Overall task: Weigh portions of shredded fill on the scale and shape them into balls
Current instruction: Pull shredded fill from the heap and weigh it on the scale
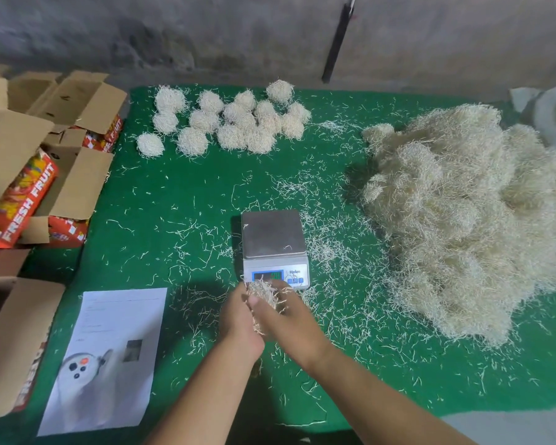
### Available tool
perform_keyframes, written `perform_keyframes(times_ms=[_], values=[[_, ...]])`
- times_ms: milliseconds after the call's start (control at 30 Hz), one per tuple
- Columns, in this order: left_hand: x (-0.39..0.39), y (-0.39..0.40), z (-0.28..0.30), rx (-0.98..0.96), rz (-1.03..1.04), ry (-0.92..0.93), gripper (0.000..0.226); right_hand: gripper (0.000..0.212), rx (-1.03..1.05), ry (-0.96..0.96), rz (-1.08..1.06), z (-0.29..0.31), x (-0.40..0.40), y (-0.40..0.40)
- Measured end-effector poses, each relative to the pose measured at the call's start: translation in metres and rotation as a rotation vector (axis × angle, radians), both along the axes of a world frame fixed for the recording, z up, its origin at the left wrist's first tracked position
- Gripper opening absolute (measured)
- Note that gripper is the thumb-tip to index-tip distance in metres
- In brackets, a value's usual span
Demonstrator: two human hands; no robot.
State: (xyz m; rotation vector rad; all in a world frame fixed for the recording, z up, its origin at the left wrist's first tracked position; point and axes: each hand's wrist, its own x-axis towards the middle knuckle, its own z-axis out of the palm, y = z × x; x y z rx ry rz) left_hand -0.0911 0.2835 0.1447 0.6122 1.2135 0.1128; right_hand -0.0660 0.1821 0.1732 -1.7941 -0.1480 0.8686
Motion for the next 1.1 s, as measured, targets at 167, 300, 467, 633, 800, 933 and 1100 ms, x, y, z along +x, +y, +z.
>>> perform_keyframes(times_ms=[167,300,467,633,800,933,1100], values=[[-0.004,0.006,-0.003,0.333,0.020,0.023,0.028,0.052,0.227,0.552,-0.149,0.005,0.009,0.002],[-0.006,0.006,0.001,0.664,0.054,0.034,0.024,0.055,0.200,0.732,-0.222,-0.005,0.028,0.013],[0.018,0.022,0.010,0.797,-0.465,-0.019,0.022,0.054,0.205,0.688,-0.049,-0.008,0.054,0.037],[0.031,0.050,0.018,0.766,-0.896,-0.023,0.081,0.060,0.147,0.663,-0.056,-0.022,0.106,0.043],[0.060,0.056,-0.001,0.912,-0.902,0.100,0.102,0.037,0.178,0.670,0.007,-0.029,0.143,0.065],[0.094,0.072,-0.029,1.035,-0.803,0.194,0.089,0.043,0.127,0.591,0.087,-0.050,0.173,0.082],[0.143,0.093,-0.064,1.171,-0.866,0.200,0.080,0.070,0.002,0.242,0.107,-0.085,0.216,0.092]])
